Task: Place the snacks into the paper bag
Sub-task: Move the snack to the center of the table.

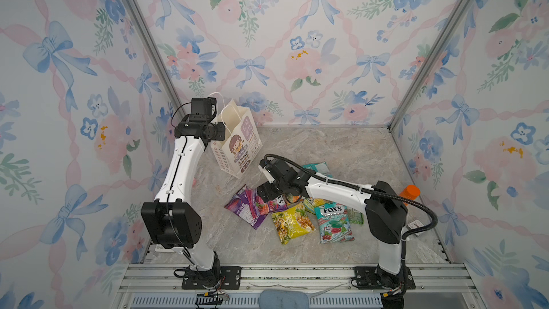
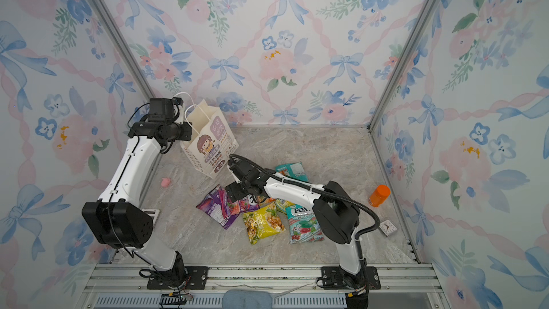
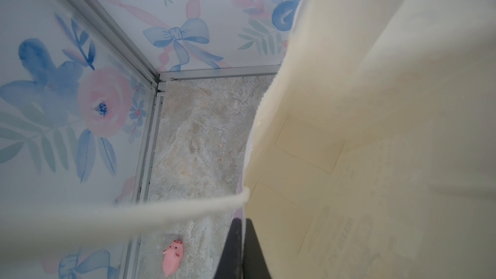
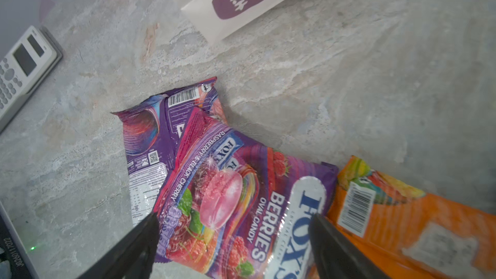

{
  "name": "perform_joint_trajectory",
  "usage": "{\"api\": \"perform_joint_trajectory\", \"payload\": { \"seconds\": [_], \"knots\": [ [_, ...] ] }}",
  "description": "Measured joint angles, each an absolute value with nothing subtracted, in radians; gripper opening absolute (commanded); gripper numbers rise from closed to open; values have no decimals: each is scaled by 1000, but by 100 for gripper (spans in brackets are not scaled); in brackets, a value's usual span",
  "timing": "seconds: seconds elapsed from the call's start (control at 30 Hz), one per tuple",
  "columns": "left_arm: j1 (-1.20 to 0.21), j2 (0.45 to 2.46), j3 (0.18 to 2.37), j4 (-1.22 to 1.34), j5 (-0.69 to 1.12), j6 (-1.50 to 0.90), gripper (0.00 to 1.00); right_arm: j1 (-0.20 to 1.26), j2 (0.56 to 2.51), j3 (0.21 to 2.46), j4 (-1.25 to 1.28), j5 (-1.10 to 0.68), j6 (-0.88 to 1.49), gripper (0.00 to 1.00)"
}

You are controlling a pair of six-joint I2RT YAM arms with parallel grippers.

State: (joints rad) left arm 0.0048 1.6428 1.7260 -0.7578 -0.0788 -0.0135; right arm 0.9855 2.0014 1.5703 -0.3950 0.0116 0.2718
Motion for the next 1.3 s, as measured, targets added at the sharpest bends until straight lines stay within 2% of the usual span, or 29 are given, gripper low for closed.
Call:
{"api": "perform_joint_trajectory", "payload": {
  "seconds": [0.4,0.6,0.73,0.93,1.3],
  "knots": [
    [80,1623,1674,-758,-81,-58,0,1102,2251,1927,-572,106,106,95],
    [96,1609,1672,-758,-73,-65,0,1131,2378,2012,-650,166,53,95],
    [100,1599,1670,-758,-58,-70,0,1132,2393,2022,-669,196,44,92],
    [100,1598,1668,-758,-18,-84,0,1093,2307,1866,-611,199,73,91],
    [95,1597,1632,-759,47,-118,0,927,2071,1522,-569,195,120,90]
  ]
}}
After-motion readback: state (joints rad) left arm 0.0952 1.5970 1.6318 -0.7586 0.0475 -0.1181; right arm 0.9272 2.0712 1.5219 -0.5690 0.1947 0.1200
